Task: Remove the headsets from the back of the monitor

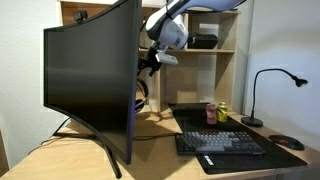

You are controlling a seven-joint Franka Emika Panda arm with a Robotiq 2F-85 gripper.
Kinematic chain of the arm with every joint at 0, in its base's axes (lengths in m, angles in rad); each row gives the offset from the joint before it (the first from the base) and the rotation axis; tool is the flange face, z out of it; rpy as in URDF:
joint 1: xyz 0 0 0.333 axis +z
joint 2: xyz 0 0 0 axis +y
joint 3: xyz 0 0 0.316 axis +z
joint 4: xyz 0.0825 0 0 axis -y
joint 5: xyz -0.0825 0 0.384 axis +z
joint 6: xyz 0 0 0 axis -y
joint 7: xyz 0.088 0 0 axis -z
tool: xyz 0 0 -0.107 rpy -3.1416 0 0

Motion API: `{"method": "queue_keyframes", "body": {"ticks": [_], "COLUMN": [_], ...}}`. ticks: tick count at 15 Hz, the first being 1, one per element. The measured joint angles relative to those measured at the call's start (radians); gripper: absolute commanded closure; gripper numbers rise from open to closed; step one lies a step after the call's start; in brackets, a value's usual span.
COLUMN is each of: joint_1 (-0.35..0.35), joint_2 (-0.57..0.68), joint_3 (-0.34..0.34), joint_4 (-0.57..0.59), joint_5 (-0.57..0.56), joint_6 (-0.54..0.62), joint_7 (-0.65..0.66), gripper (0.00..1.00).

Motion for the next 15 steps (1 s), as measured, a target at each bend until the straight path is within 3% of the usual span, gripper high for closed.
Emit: {"method": "queue_keyframes", "body": {"ticks": [15], "joint_1": [-0.003], "joint_2": [0.005], "joint_3": [0.022], "joint_4": [0.000], "joint_5": [0.031], "joint_6": [0.042], "joint_7": [0.001], "gripper": [0.00]}}
